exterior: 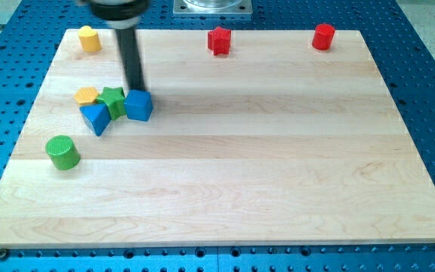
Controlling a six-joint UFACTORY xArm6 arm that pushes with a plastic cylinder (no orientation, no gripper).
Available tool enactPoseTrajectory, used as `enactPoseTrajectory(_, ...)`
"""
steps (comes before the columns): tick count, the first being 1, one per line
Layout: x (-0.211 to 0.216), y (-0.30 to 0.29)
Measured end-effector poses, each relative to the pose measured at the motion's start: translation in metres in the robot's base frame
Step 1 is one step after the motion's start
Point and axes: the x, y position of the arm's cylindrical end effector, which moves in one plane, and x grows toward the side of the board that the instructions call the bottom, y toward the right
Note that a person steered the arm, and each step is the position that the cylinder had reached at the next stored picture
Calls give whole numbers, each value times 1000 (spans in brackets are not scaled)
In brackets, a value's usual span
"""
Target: Move the green star horizontally right to the green circle
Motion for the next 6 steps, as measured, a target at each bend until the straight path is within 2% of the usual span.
enactPoseTrajectory(1, 97, 15)
enactPoseTrajectory(2, 120, 20)
enactPoseTrajectory(3, 188, 42)
enactPoseTrajectory(4, 214, -27)
enactPoseTrajectory(6, 157, -10)
